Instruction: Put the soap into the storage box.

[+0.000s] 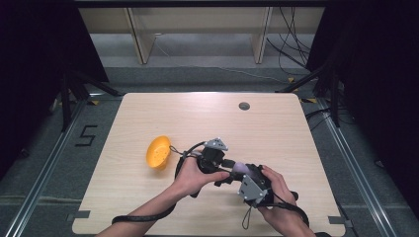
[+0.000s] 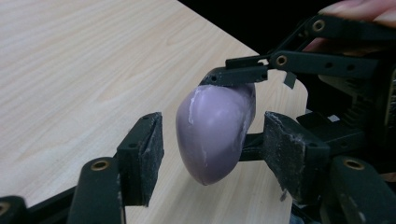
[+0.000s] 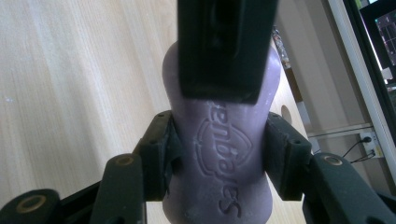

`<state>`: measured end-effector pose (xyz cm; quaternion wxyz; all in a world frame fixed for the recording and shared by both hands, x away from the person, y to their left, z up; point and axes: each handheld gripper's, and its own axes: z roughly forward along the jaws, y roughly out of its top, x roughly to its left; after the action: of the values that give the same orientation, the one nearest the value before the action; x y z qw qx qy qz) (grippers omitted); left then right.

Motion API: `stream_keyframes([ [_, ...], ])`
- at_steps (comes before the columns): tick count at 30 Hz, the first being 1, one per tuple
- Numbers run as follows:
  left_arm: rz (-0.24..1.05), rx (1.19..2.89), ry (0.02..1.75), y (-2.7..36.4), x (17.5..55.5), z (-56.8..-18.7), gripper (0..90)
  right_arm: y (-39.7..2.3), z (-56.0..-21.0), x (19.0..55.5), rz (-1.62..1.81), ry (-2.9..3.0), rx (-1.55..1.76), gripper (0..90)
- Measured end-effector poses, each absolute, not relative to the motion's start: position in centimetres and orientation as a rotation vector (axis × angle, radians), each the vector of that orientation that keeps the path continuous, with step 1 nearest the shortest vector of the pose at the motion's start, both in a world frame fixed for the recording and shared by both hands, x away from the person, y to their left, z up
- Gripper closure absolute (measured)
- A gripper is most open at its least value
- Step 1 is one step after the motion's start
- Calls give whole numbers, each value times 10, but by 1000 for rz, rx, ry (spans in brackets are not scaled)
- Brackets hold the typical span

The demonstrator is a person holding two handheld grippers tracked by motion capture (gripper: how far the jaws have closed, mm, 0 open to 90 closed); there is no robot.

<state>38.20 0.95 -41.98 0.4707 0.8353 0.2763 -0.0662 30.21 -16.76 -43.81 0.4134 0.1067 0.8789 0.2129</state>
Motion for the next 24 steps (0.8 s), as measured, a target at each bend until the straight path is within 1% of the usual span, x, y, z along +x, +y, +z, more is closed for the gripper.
stream_keyframes([
  [3, -204, 2040, 681, 8, 385, -422, 398, -167, -437, 302, 539, 2206, 255, 502],
  [7, -220, 2044, 692, 4, 386, -425, 416, -166, -435, 303, 529, 2190, 199, 502],
  [9, -231, 2044, 683, 3, 386, -426, 427, -165, -437, 301, 545, 2201, 256, 501],
  [16, -272, 2021, 686, 2, 389, -428, 479, -165, -436, 300, 554, 2191, 246, 501],
  [18, -264, 2017, 693, 1, 389, -429, 497, -164, -436, 300, 557, 2188, 244, 501],
  [24, -272, 2004, 693, 1, 389, -430, 512, -165, -436, 300, 560, 2190, 241, 502],
])
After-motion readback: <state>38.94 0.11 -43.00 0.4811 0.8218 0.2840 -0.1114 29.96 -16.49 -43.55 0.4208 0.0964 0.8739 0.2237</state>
